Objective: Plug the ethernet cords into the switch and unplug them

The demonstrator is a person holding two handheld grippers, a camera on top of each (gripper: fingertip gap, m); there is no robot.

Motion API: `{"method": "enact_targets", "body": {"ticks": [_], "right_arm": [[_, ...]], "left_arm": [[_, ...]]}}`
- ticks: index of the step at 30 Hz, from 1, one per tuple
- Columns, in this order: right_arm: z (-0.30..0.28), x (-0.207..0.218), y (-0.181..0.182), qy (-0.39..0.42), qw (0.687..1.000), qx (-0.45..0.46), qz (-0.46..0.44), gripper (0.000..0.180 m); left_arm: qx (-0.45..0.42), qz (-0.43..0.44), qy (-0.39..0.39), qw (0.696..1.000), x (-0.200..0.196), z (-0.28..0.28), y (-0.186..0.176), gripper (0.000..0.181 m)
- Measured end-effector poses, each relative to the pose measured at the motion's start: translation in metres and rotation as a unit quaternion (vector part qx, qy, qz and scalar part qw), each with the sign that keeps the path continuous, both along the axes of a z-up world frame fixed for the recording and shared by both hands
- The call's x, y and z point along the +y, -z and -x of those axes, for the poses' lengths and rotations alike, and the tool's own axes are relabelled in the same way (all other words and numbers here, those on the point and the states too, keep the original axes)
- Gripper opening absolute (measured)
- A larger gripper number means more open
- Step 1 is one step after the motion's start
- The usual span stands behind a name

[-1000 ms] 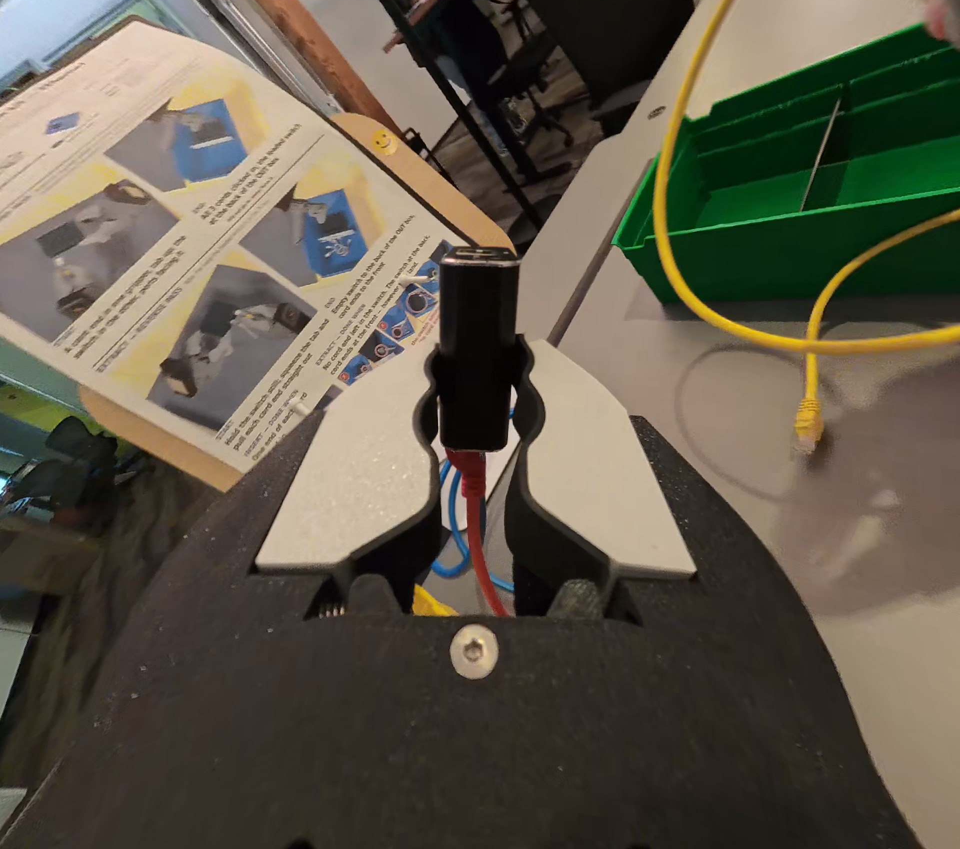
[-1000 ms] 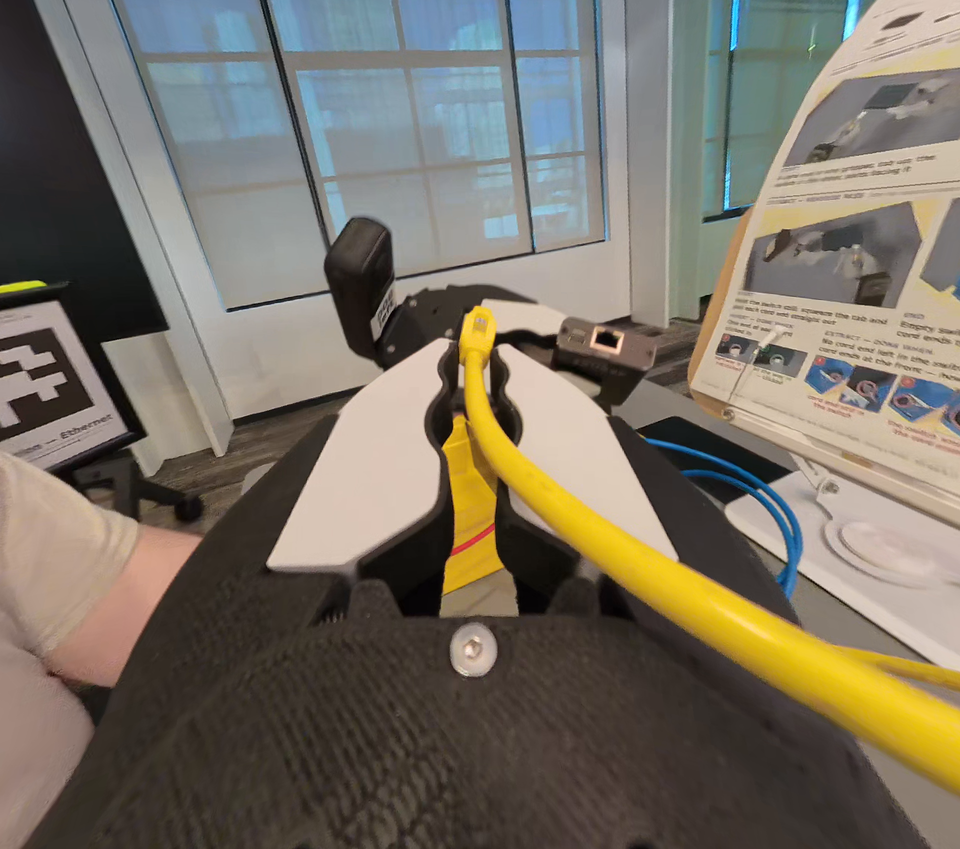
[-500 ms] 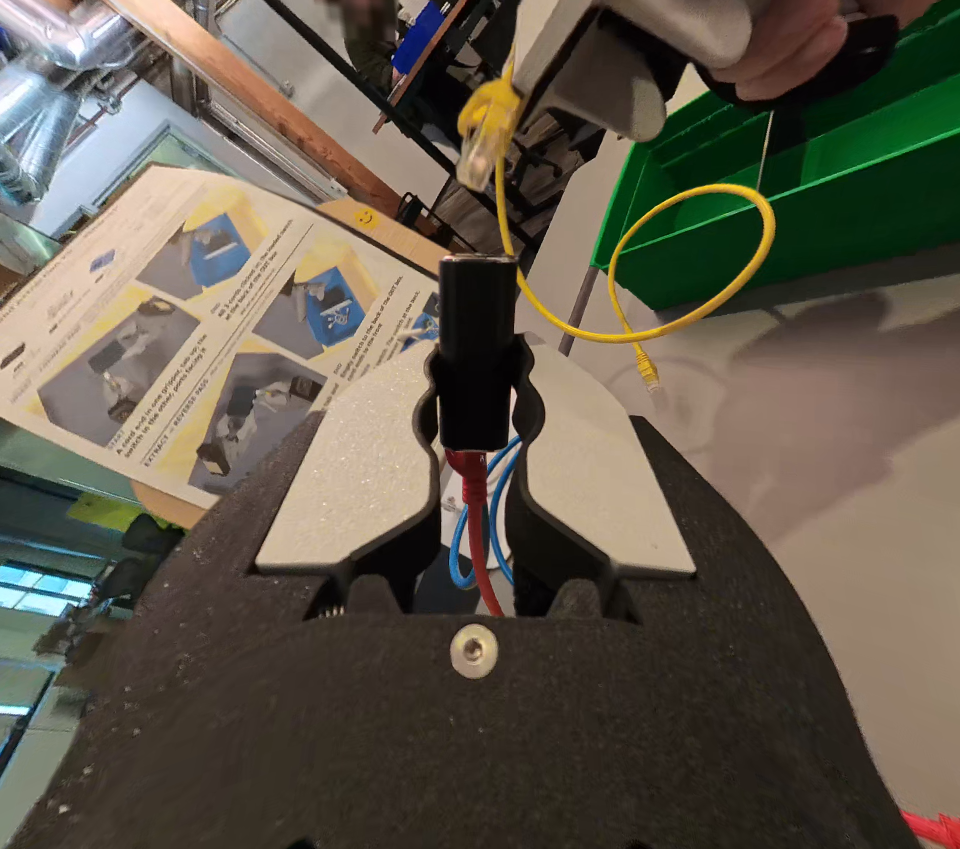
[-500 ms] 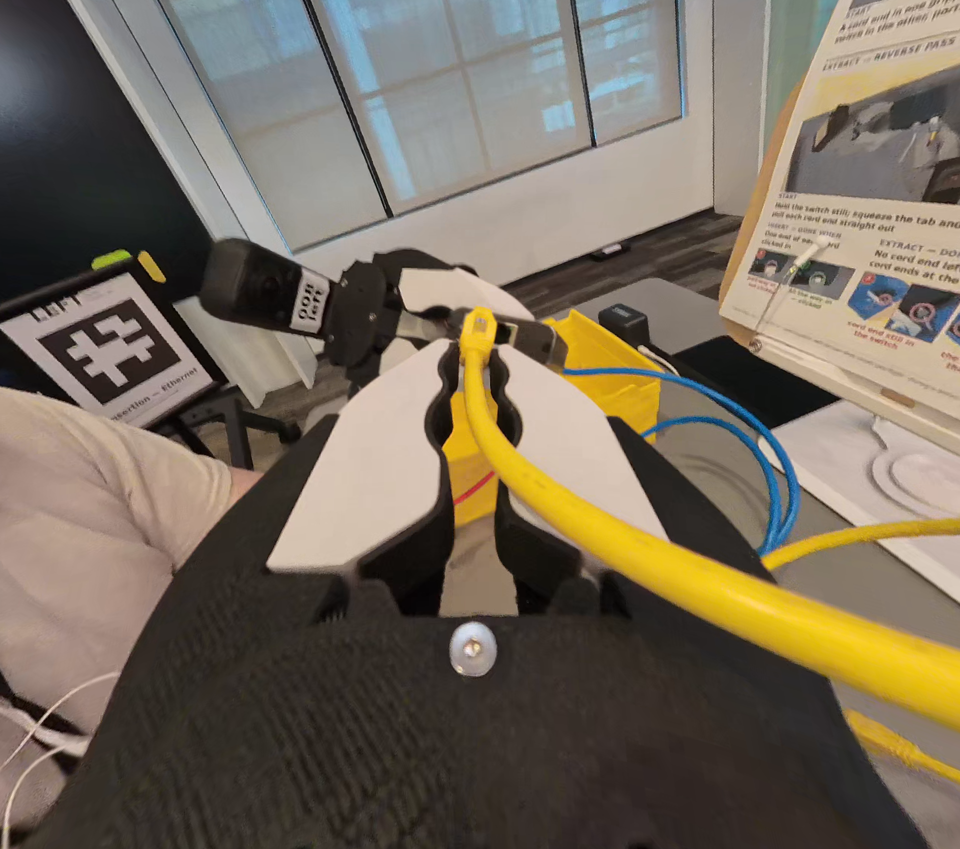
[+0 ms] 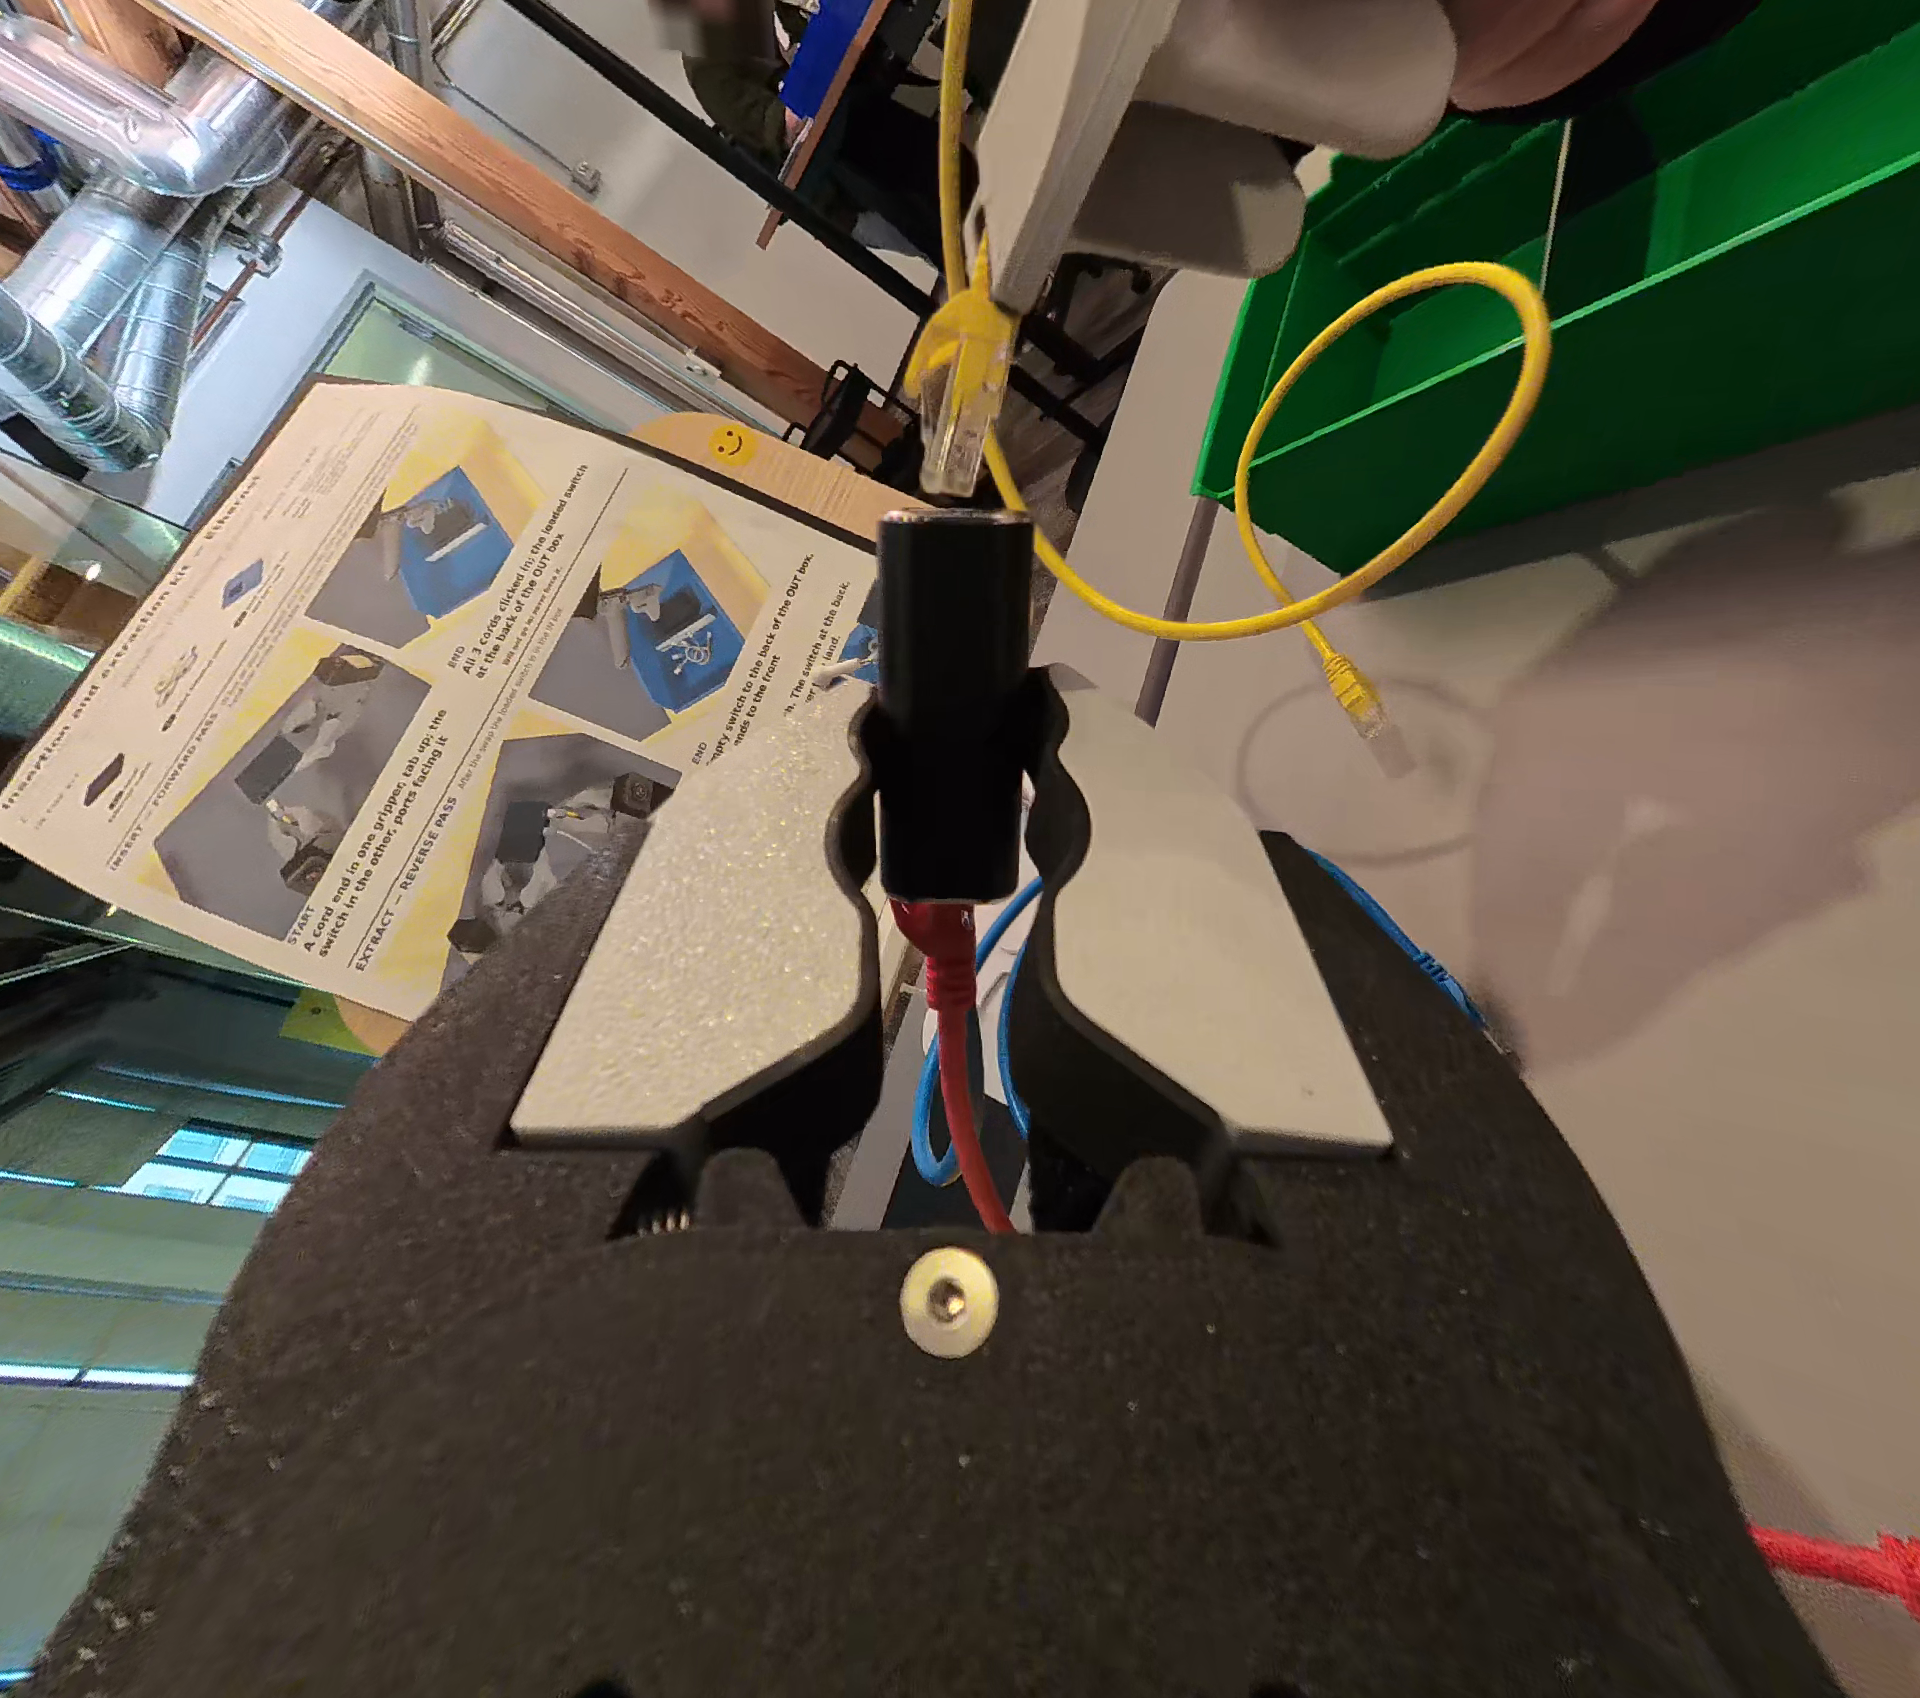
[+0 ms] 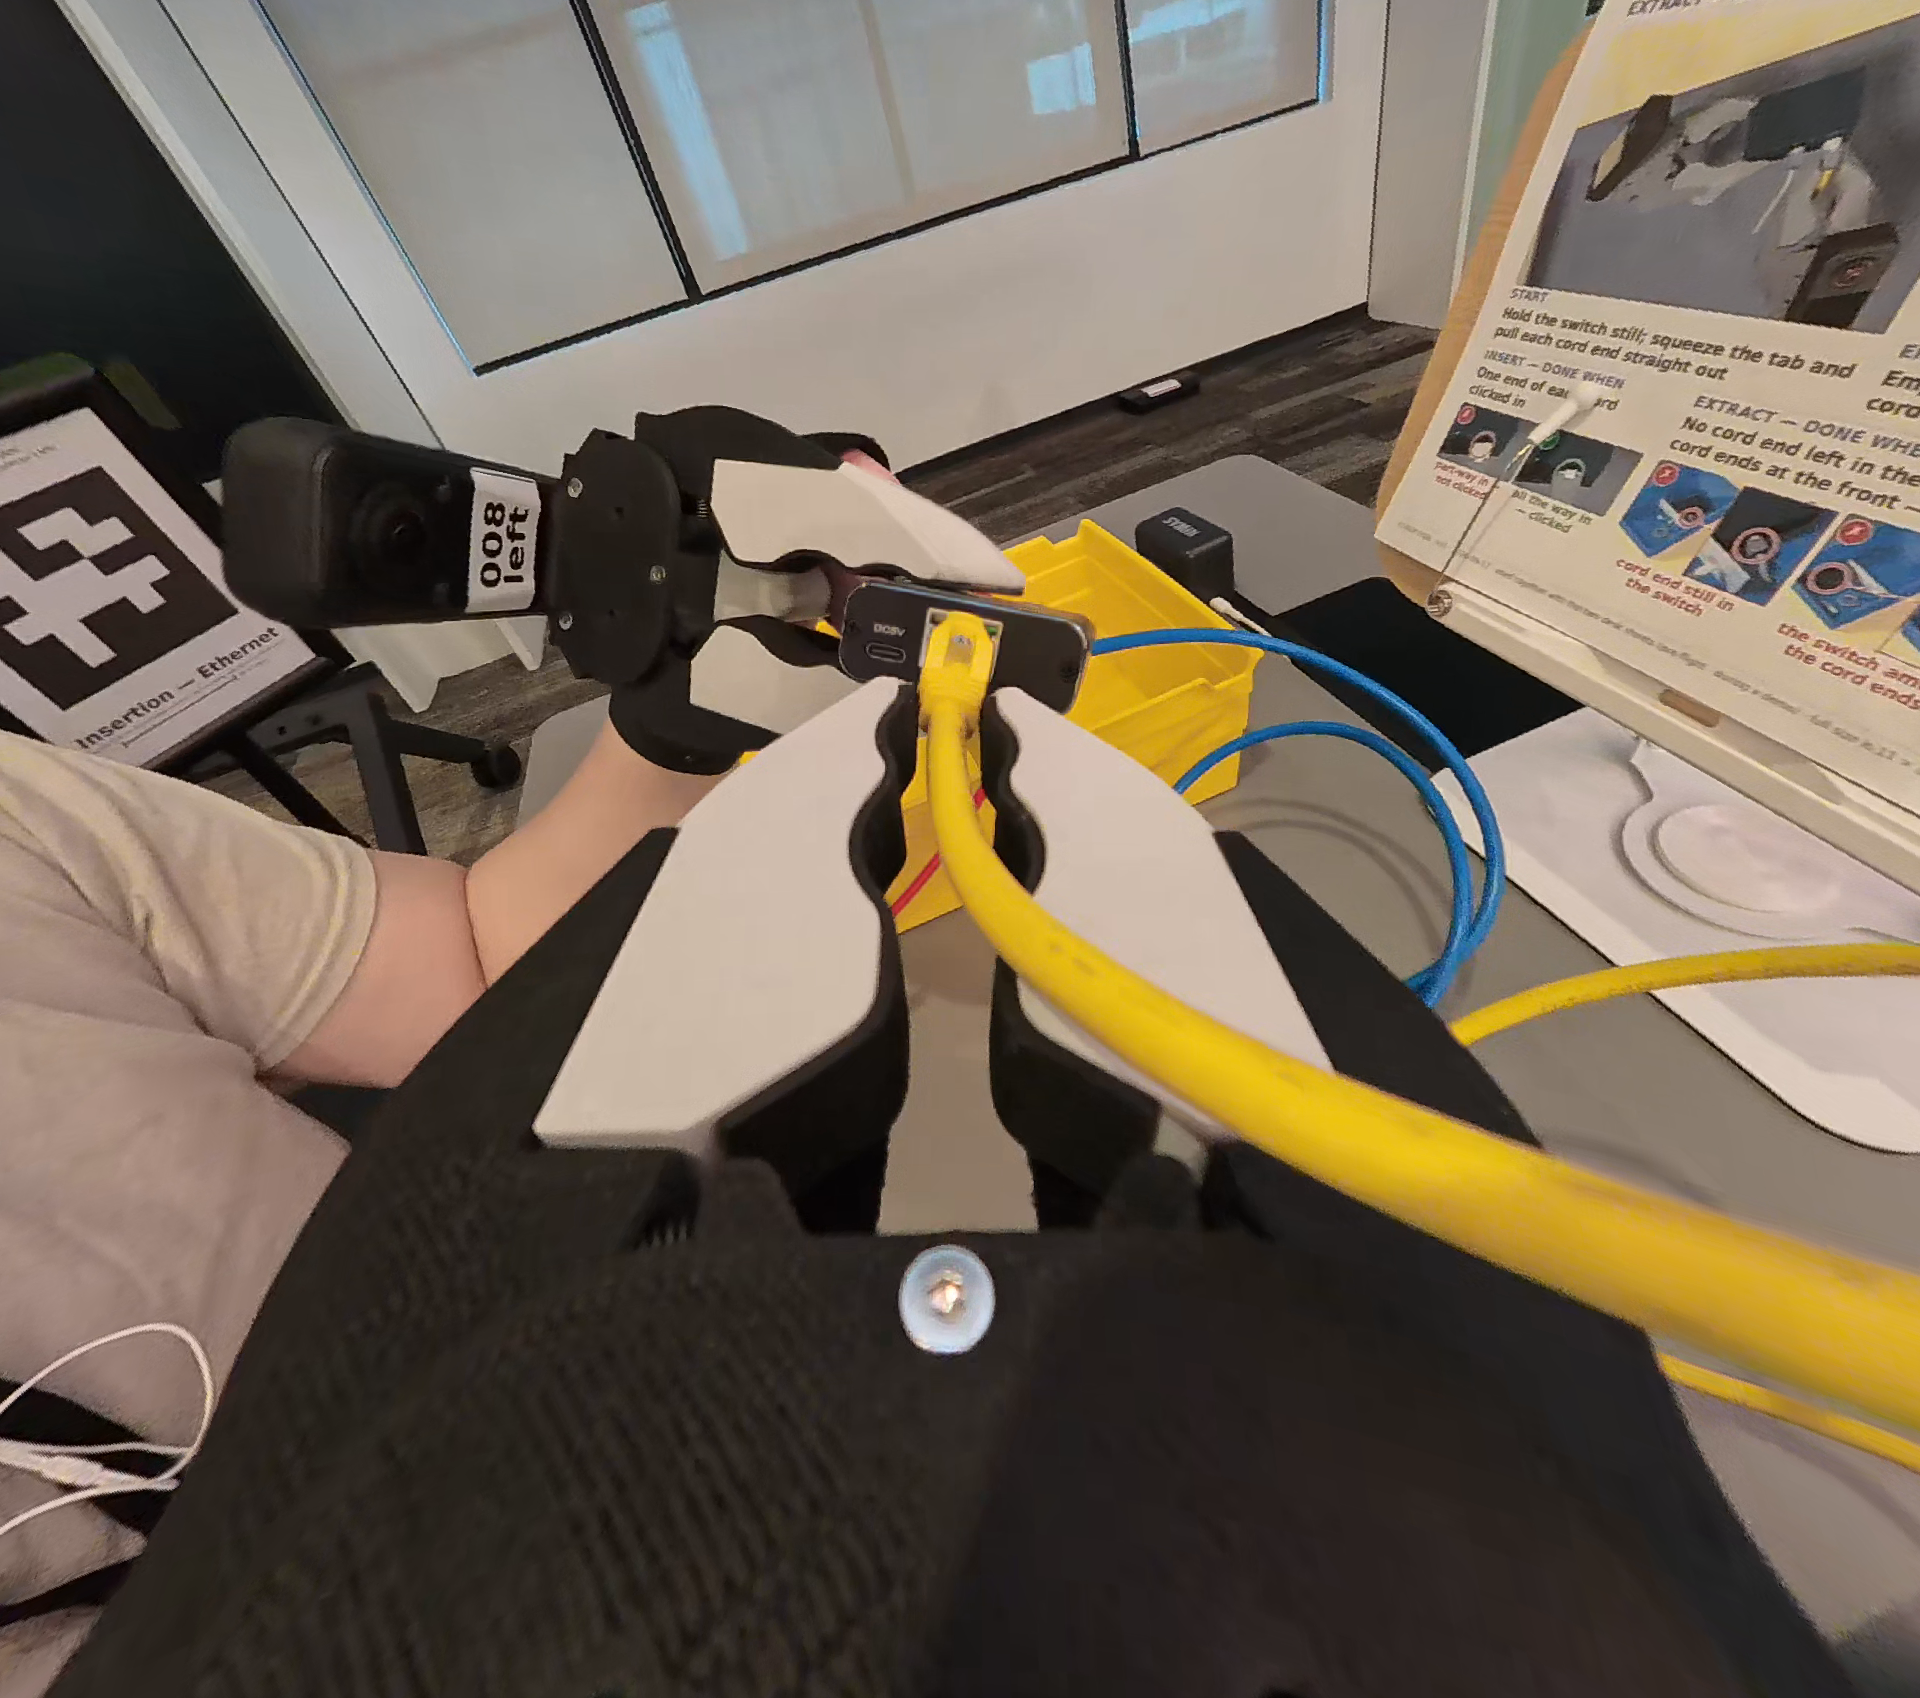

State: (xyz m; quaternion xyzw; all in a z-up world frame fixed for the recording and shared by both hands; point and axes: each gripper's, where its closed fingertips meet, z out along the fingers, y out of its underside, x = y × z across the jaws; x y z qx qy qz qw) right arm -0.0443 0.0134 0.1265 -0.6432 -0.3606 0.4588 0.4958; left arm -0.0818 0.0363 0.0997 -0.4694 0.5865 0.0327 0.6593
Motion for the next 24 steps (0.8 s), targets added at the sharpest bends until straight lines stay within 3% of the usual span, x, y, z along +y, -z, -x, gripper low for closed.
{"method": "enact_targets", "body": {"ticks": [10, 14, 19, 24], "right_arm": [[0.003, -0.004, 0.006, -0.004, 1.000, -0.029, -0.006, 0.012], [0.005, -0.011, 0.003, 0.003, 0.998, -0.049, -0.029, 0.012], [0.008, -0.016, 0.003, 0.039, 0.991, -0.098, -0.079, 0.013], [0.007, -0.022, -0.004, 0.045, 0.990, -0.092, -0.097, 0.012]], "left_arm": [[0.024, -0.034, -0.003, 0.999, -0.004, -0.002, 0.000, 0.024], [0.030, -0.080, -0.006, 0.996, -0.007, -0.001, -0.004, 0.024], [0.033, -0.088, 0.005, 0.996, -0.013, -0.003, -0.005, 0.024], [0.020, -0.090, 0.009, 0.996, -0.019, -0.006, -0.011, 0.024]]}}
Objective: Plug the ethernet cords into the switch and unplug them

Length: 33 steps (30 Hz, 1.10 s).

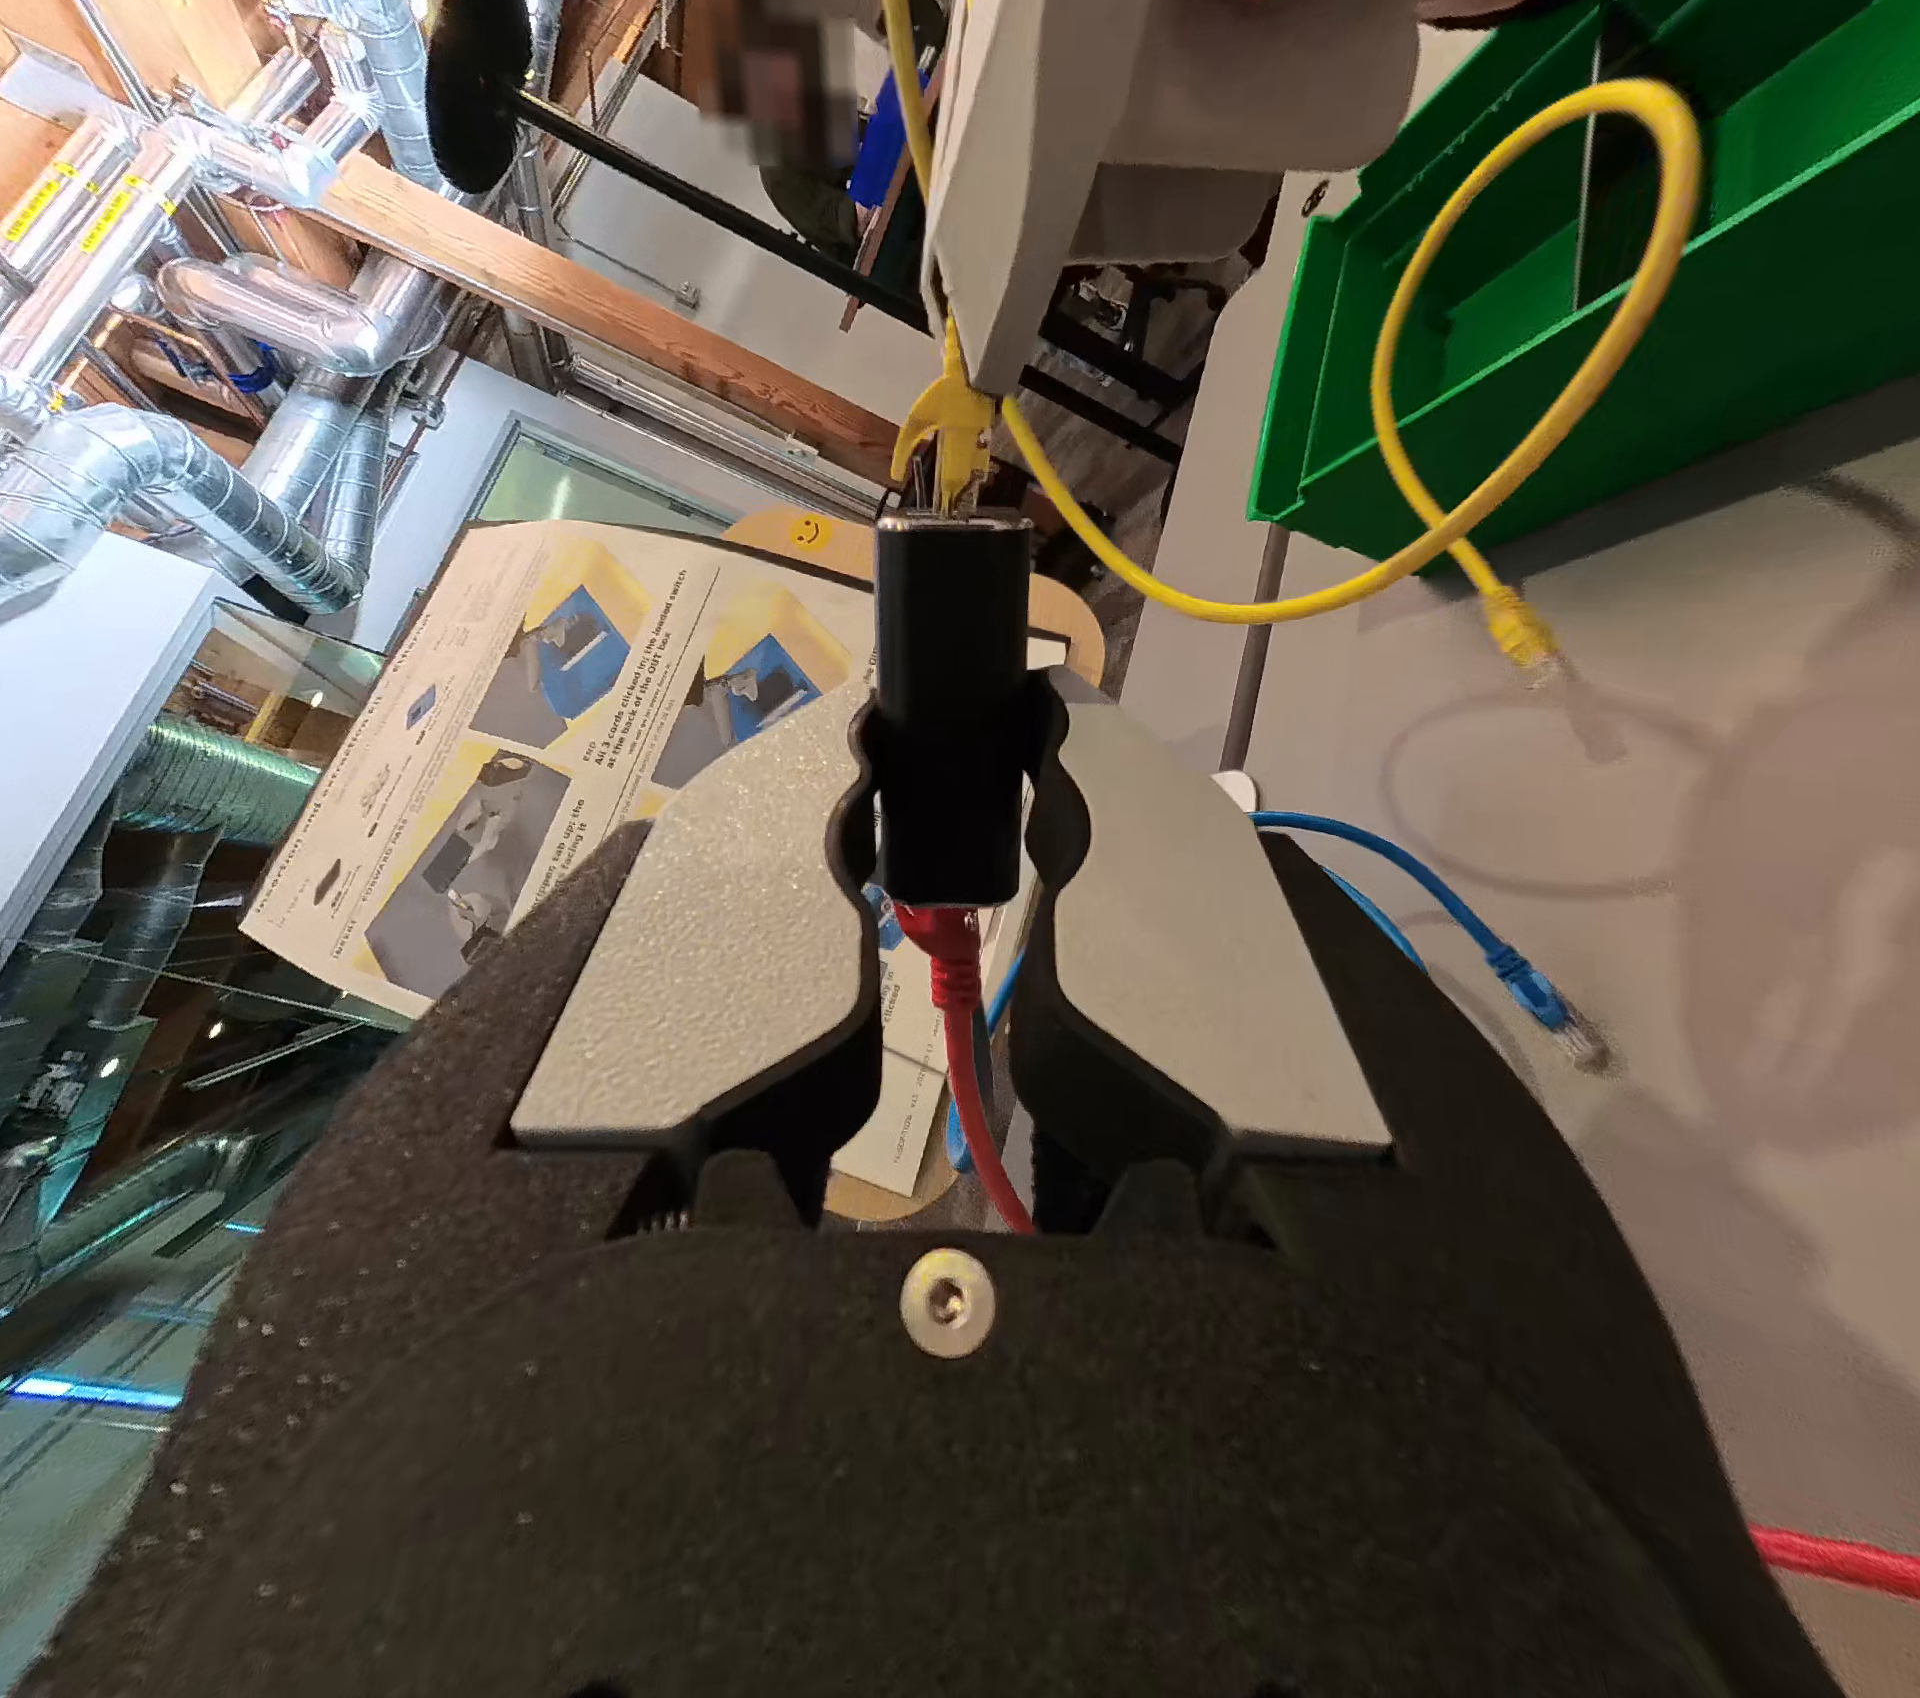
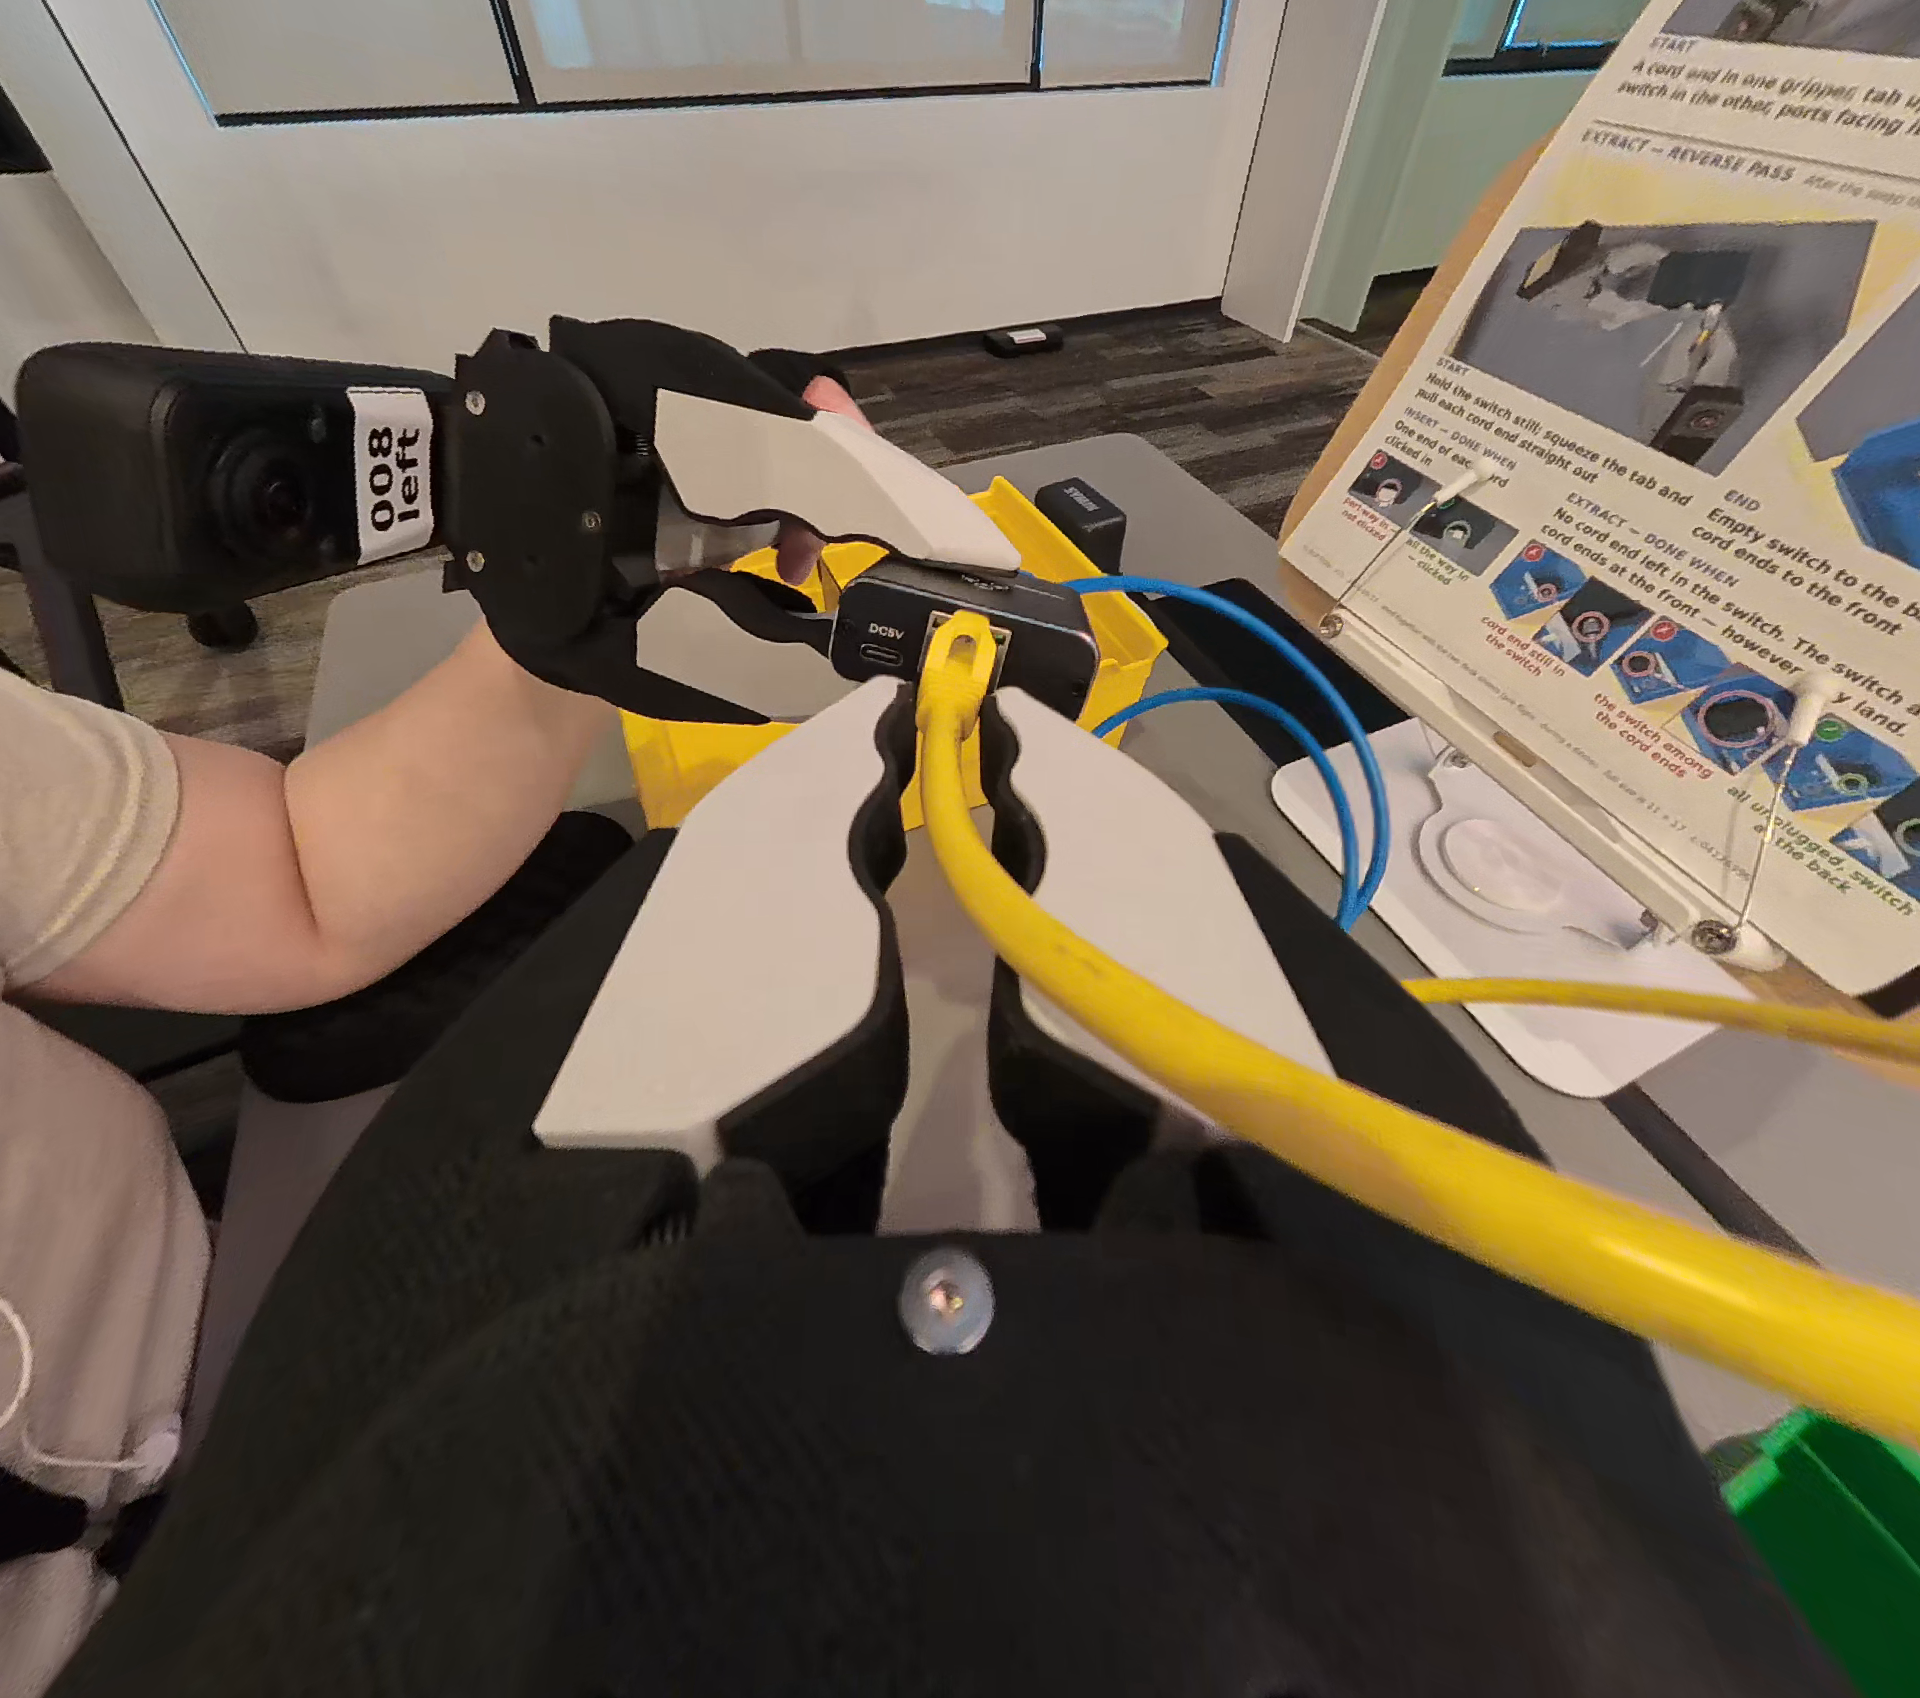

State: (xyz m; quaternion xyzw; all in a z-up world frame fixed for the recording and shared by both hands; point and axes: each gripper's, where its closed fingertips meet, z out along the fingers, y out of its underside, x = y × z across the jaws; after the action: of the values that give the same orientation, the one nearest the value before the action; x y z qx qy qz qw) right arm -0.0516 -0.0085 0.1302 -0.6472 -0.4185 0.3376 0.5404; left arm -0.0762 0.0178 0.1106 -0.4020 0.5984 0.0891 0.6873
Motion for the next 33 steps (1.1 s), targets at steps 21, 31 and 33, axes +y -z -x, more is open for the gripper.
{"method": "enact_targets", "body": {"ticks": [21, 31, 33], "right_arm": [[0.011, -0.007, -0.001, 0.044, 0.989, -0.075, -0.119, 0.013], [0.003, -0.016, -0.003, 0.005, 0.996, -0.048, -0.079, 0.012], [0.002, -0.016, -0.004, 0.006, 0.996, -0.044, -0.076, 0.012]], "left_arm": [[-0.061, -0.082, -0.035, 0.994, 0.009, -0.012, -0.007, 0.026], [-0.054, -0.053, 0.000, 0.997, -0.009, -0.022, -0.008, 0.026], [-0.060, -0.041, 0.004, 0.997, -0.009, -0.024, -0.008, 0.026]]}}
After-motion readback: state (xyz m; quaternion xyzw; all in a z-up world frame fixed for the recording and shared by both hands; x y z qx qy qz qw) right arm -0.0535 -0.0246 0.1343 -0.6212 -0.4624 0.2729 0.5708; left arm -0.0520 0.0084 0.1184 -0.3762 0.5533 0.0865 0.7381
